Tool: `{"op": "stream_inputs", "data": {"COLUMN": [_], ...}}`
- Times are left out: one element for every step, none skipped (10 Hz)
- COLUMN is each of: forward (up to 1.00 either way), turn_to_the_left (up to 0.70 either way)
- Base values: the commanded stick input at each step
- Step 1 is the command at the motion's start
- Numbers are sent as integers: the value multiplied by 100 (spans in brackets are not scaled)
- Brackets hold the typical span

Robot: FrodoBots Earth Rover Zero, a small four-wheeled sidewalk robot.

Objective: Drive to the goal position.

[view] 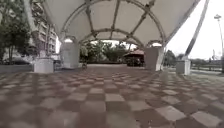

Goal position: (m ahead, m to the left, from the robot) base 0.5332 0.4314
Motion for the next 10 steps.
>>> {"op": "stream_inputs", "data": {"forward": [85, 85, 85, 85, 85, 85, 85, 85, 85, 85], "turn_to_the_left": [0, 0, 0, 0, 0, 0, 0, 0, 0, 0]}}
